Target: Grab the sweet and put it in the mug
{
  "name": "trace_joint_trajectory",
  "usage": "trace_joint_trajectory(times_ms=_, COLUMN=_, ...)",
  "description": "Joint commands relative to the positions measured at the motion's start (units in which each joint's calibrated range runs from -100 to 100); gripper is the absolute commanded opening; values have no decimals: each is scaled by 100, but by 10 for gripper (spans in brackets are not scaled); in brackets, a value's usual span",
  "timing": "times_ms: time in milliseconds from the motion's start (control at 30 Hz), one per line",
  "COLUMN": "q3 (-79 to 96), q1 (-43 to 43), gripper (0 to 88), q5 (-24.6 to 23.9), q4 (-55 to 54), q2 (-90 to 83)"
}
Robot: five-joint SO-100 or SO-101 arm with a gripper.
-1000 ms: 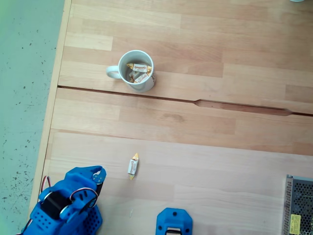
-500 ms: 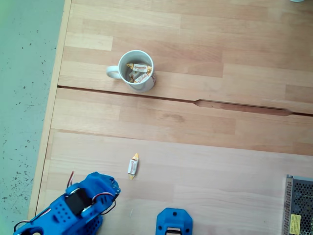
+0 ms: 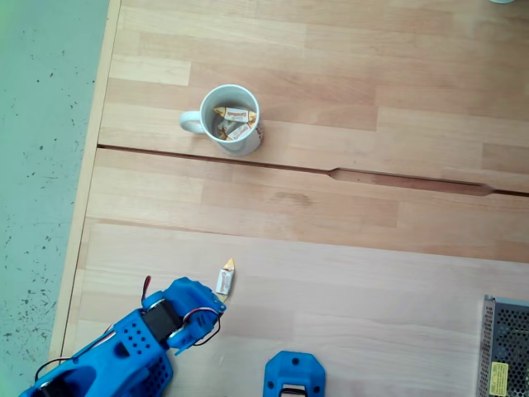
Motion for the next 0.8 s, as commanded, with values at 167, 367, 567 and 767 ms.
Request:
trace_joint_trajectory(times_ms=167, q3=-240, q1=-359, gripper=15, q5=781, q4=-94, q2=97)
trace_joint_trajectory(times_ms=367, q3=-240, q1=-207, gripper=15, q5=1079, q4=-183, q2=105)
trace_joint_trajectory(times_ms=567, q3=-276, q1=-32, gripper=15, q5=1216, q4=-191, q2=114)
trace_joint_trajectory(times_ms=767, q3=-329, q1=389, gripper=15, q5=1201, q4=-191, q2=122)
